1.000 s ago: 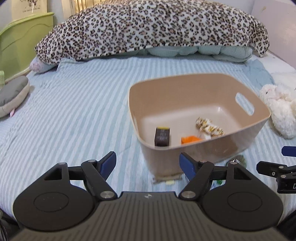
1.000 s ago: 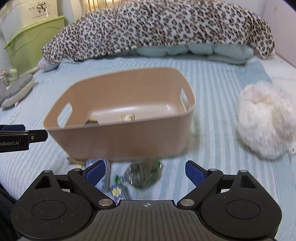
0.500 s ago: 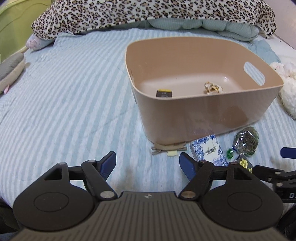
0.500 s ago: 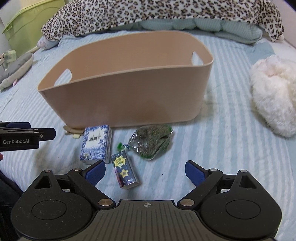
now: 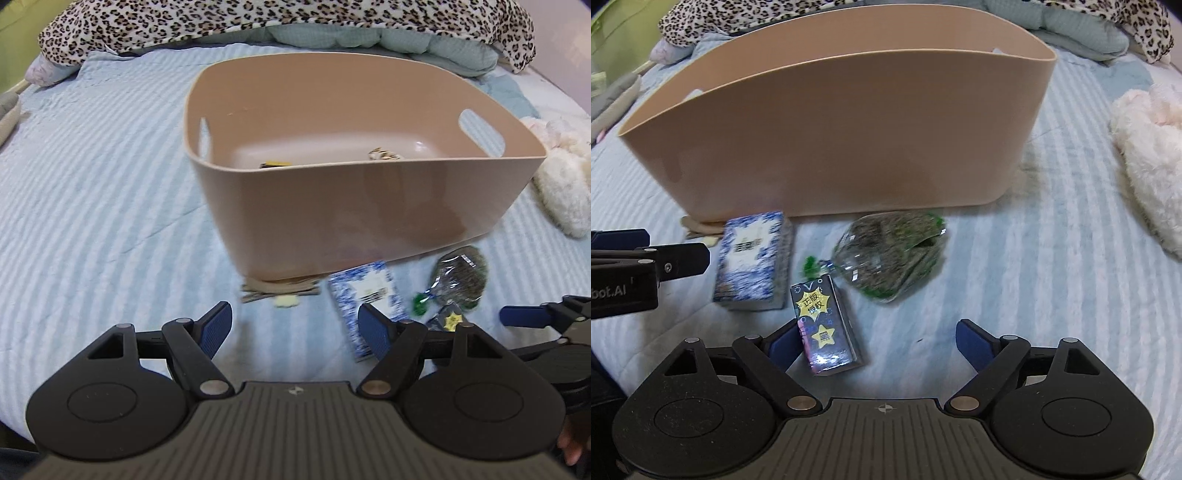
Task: Organize objects
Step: 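Grasp the blue-and-white tissue pack with the left tool while the right tool grasps the star box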
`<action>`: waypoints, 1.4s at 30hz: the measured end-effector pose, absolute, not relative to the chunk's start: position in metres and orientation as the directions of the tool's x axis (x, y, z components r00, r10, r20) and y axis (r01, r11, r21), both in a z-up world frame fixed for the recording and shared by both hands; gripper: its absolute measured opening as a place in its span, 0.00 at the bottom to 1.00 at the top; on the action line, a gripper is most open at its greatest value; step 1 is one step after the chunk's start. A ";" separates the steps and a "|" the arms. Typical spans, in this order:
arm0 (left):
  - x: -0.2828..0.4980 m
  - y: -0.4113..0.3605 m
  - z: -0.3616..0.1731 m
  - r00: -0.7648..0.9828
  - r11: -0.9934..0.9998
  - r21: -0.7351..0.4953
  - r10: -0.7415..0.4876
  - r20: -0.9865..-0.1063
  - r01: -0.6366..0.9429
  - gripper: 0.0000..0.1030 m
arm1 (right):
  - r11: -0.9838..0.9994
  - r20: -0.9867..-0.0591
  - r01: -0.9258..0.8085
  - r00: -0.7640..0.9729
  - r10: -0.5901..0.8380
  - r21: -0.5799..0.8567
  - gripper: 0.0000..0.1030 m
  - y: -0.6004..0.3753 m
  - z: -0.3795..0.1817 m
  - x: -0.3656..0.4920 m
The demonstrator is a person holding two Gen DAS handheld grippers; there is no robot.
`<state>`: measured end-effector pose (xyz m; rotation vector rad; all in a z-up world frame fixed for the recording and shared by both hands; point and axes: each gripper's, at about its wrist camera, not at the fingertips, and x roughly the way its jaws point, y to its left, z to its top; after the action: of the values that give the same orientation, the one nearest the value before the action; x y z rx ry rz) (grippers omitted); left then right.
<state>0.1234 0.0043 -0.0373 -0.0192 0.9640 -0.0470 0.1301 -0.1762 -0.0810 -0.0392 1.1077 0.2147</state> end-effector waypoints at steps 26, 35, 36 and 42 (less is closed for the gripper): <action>0.153 -0.020 -0.074 0.479 0.998 -0.046 -0.056 -0.876 0.033 0.73 | 0.976 -0.869 -0.203 0.464 0.169 0.081 0.80 -0.176 -0.082 0.111; 0.145 0.002 -0.069 0.456 0.992 -0.121 -0.123 -0.882 0.034 0.46 | 0.967 -0.859 -0.245 0.479 0.180 0.066 0.51 -0.173 -0.076 0.097; 0.145 0.006 -0.068 0.450 0.990 -0.138 -0.135 -0.883 0.026 0.46 | 0.966 -0.858 -0.253 0.481 0.180 0.062 0.48 -0.172 -0.076 0.095; 0.135 0.010 -0.064 0.443 0.988 -0.151 -0.155 -0.883 0.044 0.46 | 0.960 -0.857 -0.263 0.470 0.212 0.094 0.30 -0.175 -0.071 0.084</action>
<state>0.1348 0.0097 -0.0637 -0.1119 1.1056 -0.1234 0.0840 -0.1747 -0.0710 -0.0535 1.0418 0.2913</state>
